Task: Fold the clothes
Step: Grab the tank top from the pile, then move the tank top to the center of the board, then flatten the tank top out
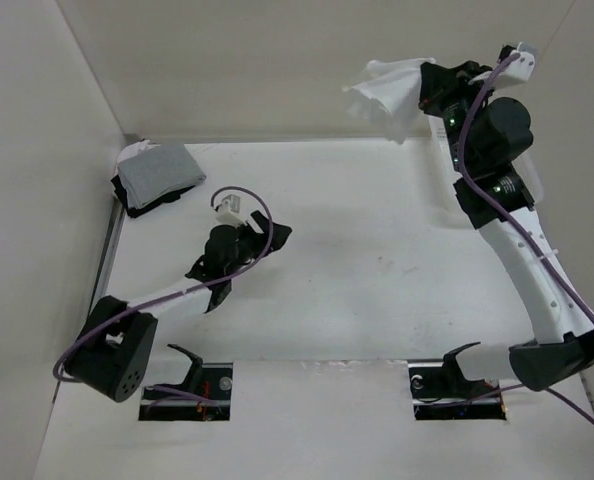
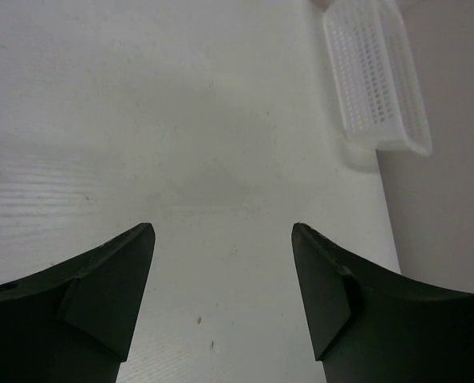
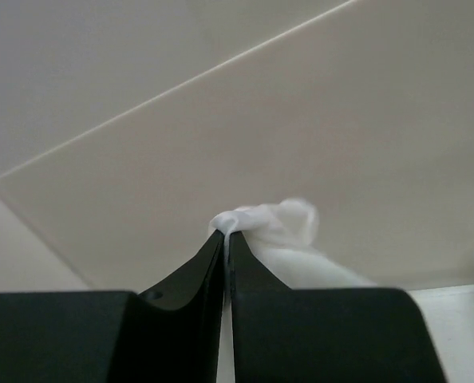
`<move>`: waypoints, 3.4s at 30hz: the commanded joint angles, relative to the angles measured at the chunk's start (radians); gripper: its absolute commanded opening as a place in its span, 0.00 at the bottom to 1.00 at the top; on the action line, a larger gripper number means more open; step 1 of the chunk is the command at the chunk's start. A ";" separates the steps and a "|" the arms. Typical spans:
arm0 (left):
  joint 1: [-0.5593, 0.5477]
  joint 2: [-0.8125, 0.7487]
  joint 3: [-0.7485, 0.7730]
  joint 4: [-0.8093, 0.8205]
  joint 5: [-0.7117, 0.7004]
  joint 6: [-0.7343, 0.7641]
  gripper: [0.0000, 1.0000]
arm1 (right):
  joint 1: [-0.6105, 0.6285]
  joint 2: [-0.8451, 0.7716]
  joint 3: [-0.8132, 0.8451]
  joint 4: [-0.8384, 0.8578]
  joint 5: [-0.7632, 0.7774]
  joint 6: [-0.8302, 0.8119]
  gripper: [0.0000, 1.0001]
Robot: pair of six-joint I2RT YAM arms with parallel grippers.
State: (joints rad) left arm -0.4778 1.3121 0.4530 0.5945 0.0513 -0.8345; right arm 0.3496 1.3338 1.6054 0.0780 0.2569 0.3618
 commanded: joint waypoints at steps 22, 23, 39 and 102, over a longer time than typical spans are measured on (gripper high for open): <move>-0.088 -0.087 -0.047 -0.235 -0.232 0.054 0.41 | 0.305 -0.055 -1.006 -0.023 0.068 0.282 0.42; -0.107 -0.077 -0.039 -0.242 -0.243 0.054 0.42 | 0.305 -0.032 -0.998 -0.012 0.056 0.281 0.46; -0.387 0.032 0.039 -0.407 -0.453 -0.212 0.52 | 0.197 0.038 -1.041 0.169 0.033 0.318 0.67; -0.008 -0.521 0.001 -0.526 -0.360 -0.103 0.03 | 0.400 0.216 -1.015 0.278 -0.239 0.577 0.06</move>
State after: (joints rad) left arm -0.5056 0.7609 0.4164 -0.0113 -0.3168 -0.9680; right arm 0.7975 1.6058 0.5430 0.4004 -0.0231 1.0023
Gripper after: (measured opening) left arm 0.032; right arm 0.077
